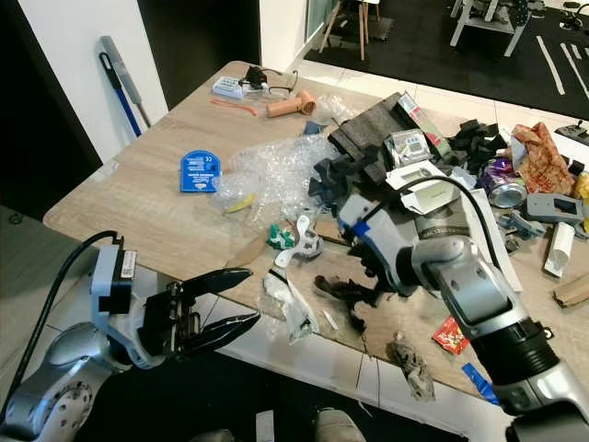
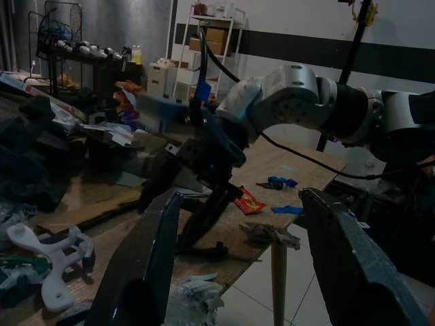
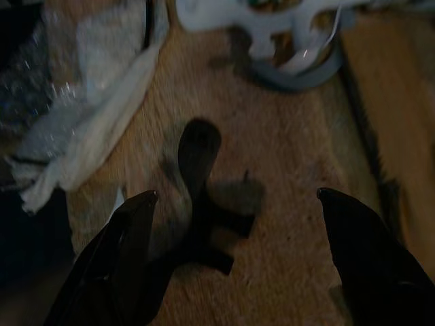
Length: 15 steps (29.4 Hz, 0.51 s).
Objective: Picking trash to rubbish bin
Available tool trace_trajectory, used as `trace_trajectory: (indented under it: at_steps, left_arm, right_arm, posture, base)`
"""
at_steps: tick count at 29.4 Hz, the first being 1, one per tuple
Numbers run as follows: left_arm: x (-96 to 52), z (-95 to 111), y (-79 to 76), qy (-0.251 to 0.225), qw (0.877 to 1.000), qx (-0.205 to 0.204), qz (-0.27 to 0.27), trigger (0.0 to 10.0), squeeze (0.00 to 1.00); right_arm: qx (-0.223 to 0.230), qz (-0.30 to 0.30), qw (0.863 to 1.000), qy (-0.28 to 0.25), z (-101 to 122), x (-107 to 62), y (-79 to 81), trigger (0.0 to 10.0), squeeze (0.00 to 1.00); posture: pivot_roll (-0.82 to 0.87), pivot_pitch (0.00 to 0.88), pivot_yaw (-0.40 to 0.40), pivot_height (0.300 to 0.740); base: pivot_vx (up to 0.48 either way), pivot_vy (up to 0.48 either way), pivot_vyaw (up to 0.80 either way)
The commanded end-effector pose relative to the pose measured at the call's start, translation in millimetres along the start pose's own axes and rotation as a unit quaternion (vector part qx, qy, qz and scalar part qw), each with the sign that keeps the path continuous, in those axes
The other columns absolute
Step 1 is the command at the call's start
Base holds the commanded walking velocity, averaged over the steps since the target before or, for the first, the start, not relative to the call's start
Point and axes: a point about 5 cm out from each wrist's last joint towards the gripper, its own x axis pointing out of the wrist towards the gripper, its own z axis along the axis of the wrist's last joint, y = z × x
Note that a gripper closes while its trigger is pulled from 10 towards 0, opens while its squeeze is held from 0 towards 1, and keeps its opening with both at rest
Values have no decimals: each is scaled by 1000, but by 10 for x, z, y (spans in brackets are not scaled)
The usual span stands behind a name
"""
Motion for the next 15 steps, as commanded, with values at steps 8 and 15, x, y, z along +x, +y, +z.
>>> trace_trajectory:
  at_steps: [8,15]
  left_arm:
    - [8,50,-65,-3,1000,6,-5,10000,0]
    - [1,33,-52,-2,1000,5,-4,10000,0]
  right_arm:
    - [1,5,999,39,-87,12,49,10000,0]
    - [-1,-1,998,58,-139,-6,33,10000,0]
  posture:
    - [-115,0,-45,740]
    - [-115,0,-45,740]
  base:
    - [0,0,0]
    - [0,0,0]
